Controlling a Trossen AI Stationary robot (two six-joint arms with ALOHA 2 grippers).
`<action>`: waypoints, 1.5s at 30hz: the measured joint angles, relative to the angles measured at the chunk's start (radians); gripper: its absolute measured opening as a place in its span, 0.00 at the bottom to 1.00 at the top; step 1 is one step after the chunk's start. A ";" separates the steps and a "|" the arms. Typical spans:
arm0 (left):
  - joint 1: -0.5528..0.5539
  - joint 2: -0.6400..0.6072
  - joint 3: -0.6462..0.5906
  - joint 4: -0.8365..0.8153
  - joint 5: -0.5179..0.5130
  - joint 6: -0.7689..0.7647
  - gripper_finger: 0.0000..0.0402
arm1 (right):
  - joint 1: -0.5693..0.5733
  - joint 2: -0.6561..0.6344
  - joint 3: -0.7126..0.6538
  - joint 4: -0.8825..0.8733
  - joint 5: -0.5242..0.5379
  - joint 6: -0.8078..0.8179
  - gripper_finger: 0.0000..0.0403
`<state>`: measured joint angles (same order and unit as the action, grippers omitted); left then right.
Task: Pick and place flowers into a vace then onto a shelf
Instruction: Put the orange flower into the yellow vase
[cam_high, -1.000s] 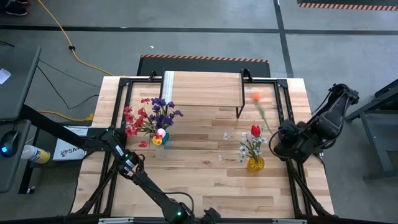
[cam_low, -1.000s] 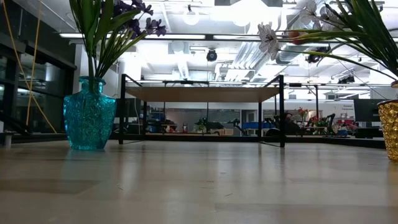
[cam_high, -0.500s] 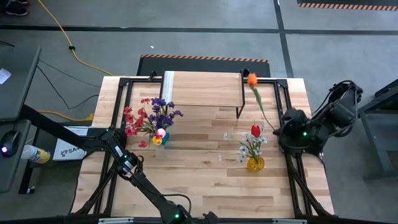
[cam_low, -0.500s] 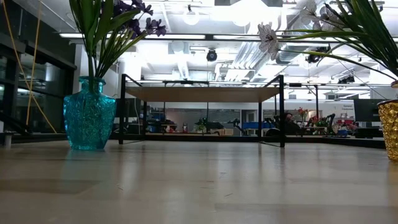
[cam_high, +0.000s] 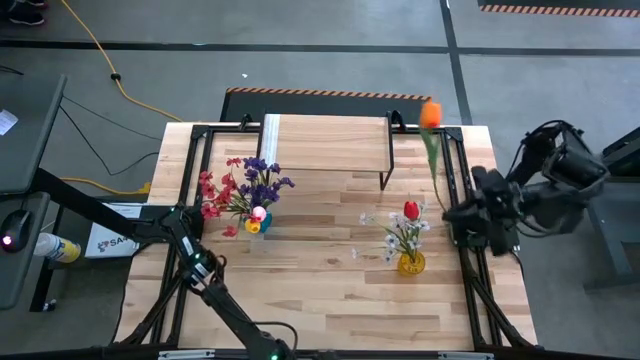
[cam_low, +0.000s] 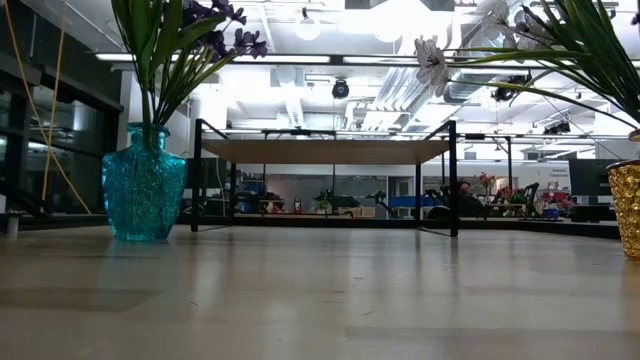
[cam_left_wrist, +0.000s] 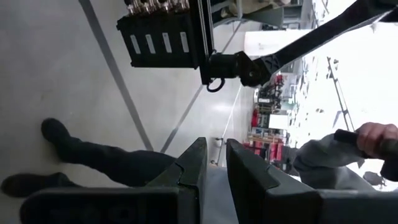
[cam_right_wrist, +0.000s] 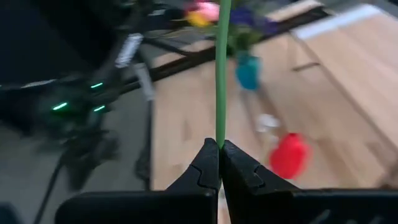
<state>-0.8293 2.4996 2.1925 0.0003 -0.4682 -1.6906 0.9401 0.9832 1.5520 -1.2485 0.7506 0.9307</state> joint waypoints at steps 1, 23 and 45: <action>-0.005 0.000 0.000 -0.002 -0.014 -0.003 0.24 | 0.032 0.004 0.000 0.022 0.004 -0.017 0.00; -0.016 0.000 0.000 -0.002 -0.040 -0.020 0.24 | 0.834 0.229 -0.002 0.193 0.646 -0.152 0.00; -0.019 0.000 0.000 0.000 0.012 0.008 0.24 | 0.823 -0.018 -0.631 0.697 0.828 -0.332 0.00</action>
<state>-0.8479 2.4996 2.1925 -0.0001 -0.4561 -1.6829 1.7630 0.9654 0.9206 -0.5520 1.5784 0.5989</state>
